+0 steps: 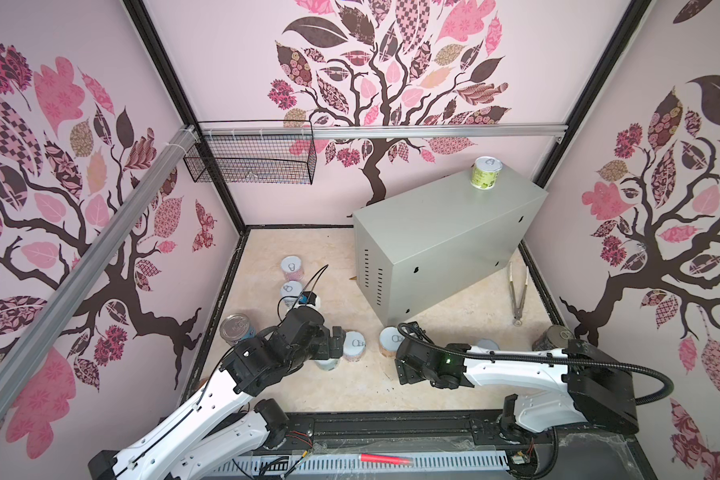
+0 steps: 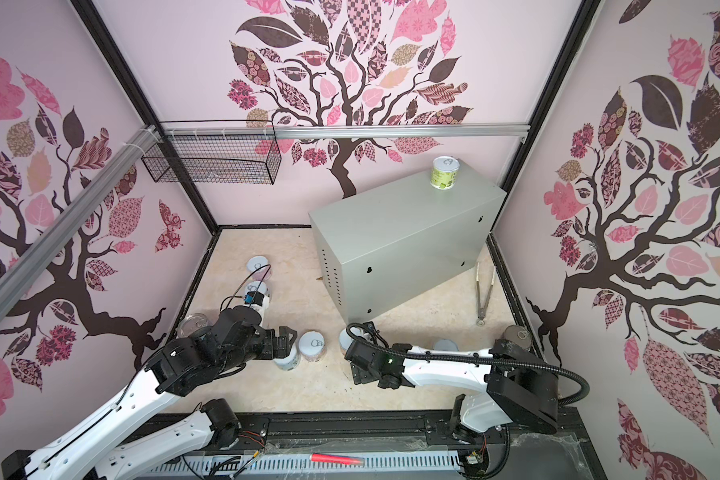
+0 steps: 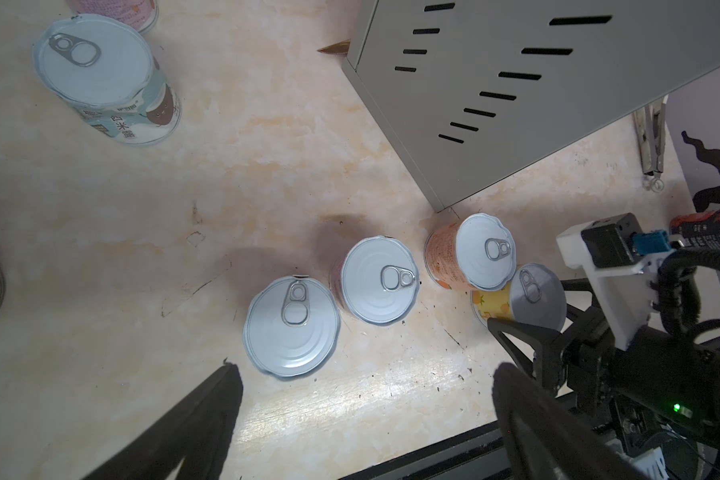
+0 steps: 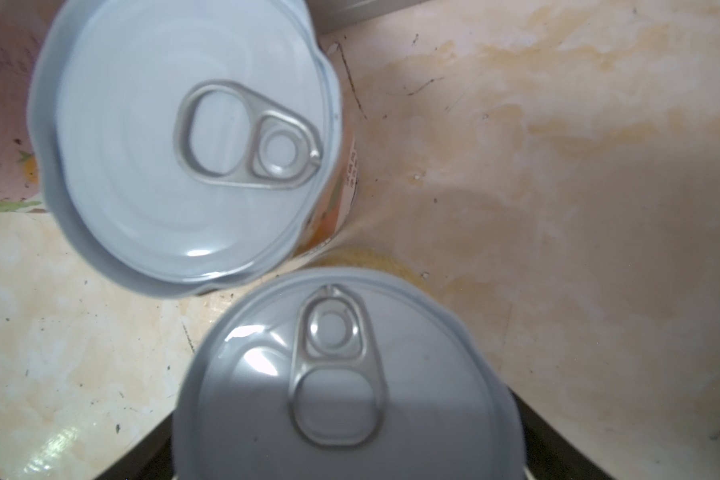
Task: Place and organize the canned foods onto the counter
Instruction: 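Close the right gripper around the yellow pineapple-print can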
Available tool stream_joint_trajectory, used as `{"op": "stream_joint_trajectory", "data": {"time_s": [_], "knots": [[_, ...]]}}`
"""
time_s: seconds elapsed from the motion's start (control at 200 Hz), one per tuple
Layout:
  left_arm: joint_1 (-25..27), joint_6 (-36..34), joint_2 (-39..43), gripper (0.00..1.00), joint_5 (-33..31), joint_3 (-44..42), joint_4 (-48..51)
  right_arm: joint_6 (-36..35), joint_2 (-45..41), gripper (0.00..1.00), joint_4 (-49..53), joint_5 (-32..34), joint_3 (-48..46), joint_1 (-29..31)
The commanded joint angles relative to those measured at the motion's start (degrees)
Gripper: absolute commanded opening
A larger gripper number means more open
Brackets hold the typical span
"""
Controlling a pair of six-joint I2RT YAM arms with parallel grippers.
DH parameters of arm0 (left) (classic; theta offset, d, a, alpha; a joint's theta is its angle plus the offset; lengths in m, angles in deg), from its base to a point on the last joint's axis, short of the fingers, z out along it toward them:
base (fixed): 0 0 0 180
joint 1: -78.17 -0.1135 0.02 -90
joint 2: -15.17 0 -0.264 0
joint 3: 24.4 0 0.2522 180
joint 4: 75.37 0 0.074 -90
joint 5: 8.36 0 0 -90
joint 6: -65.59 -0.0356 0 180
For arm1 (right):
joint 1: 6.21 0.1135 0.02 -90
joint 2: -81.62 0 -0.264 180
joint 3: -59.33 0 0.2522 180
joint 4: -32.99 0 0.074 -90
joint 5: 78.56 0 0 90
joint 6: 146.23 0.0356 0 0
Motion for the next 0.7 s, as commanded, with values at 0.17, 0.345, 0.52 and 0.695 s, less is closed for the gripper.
{"op": "stream_joint_trajectory", "data": {"time_s": [0.17, 0.345, 0.52, 0.695], "knots": [[0.0, 0.5, 0.5, 0.98, -2.2, -1.6, -0.3, -1.3, 0.3, 0.83, -5.9, 3.0, -1.7, 0.5], [0.0, 0.5, 0.4, 0.98, -2.4, -1.6, -0.3, -1.3, 0.2, 0.81, -6.2, 4.0, -1.9, 0.6], [0.0, 0.4, 0.5, 0.98, -2.5, -1.6, -0.3, -1.4, -0.3, 0.84, -6.4, 4.8, -2.1, 0.7], [0.0, 0.4, 0.3, 0.98, -2.6, -1.6, -0.1, -1.7, -0.6, 0.82, -7.4, 5.9, -2.5, 0.7]]}}
